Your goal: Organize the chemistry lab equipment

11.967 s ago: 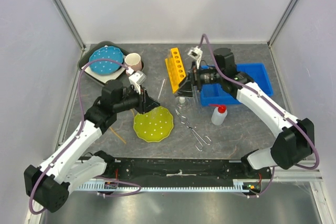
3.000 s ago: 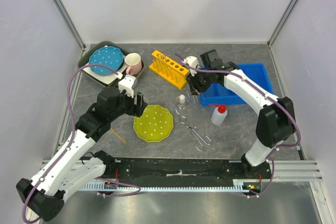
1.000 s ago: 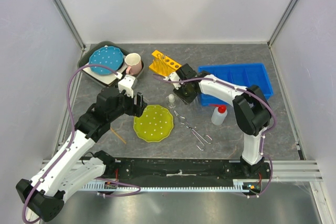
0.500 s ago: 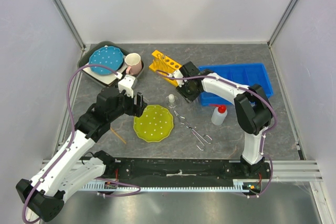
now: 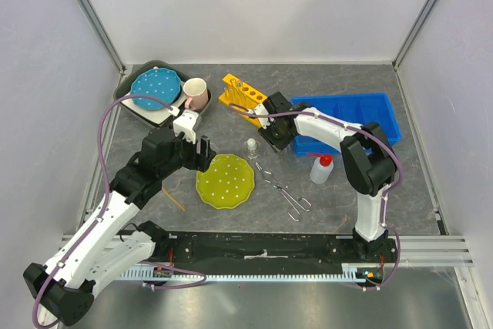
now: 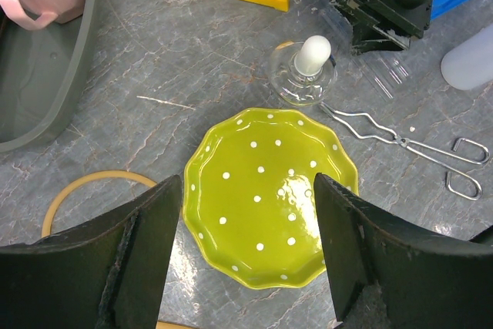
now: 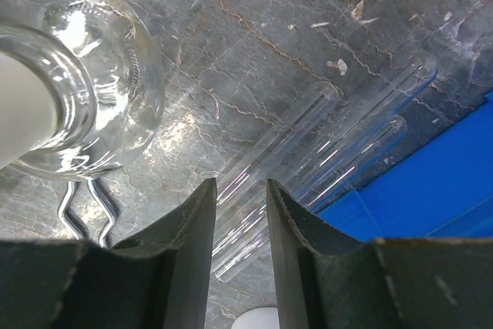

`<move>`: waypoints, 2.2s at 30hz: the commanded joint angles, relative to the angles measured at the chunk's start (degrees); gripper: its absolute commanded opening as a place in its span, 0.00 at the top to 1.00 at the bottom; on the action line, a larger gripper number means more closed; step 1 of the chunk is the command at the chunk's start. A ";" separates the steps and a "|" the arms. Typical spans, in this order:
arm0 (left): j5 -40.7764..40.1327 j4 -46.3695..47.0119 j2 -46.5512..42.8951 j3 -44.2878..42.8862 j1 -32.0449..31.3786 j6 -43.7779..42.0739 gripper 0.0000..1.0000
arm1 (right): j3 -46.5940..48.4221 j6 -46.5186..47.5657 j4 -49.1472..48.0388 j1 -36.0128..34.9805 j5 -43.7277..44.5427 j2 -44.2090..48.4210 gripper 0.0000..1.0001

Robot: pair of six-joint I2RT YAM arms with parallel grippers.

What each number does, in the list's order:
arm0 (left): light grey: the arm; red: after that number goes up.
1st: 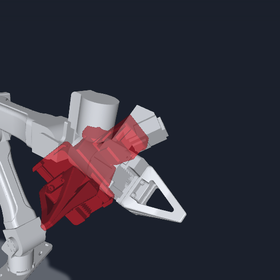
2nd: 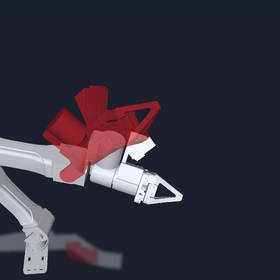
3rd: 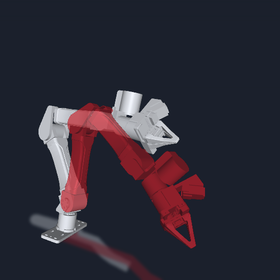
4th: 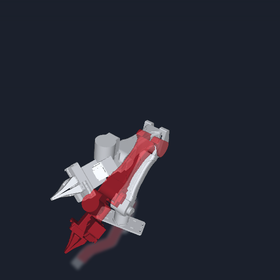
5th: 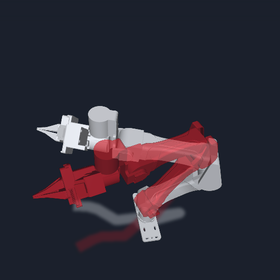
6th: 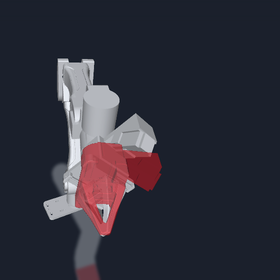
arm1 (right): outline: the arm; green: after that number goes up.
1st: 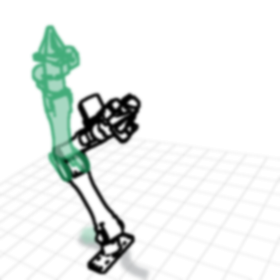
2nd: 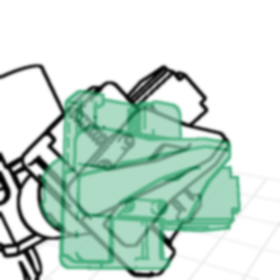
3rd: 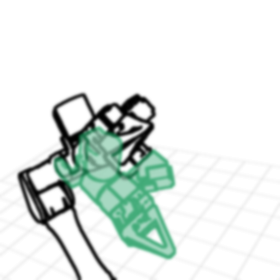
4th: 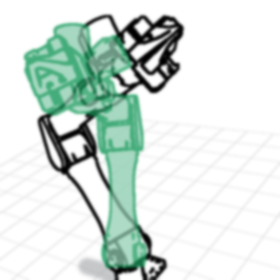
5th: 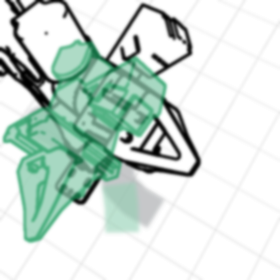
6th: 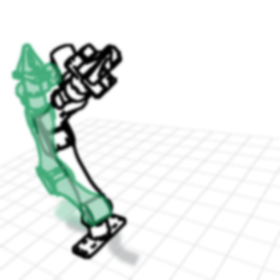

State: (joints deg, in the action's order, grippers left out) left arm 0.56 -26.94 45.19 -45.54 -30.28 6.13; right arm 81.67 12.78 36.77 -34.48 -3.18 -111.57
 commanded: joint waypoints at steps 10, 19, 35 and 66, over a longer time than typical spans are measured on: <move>1.02 1.98 -0.89 0.19 0.14 -2.26 0.23 | -0.63 -1.52 -1.71 0.20 -0.42 -2.60 0.60; 0.94 1.98 -0.89 0.19 0.14 -2.26 0.23 | -0.63 -2.40 -2.06 0.20 -1.48 -3.74 0.61; 0.85 1.98 -0.72 0.27 0.14 -2.35 0.23 | 0.16 -3.63 -1.97 0.29 -3.41 -6.47 0.60; 9.18 7.66 1.04 -2.36 0.22 8.53 0.18 | -4.66 -4.52 -5.48 7.23 -19.14 15.84 0.77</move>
State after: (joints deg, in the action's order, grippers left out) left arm 2.85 -26.44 46.48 -45.56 -30.24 7.70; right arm 79.70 8.27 33.82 -28.12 -15.18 -101.56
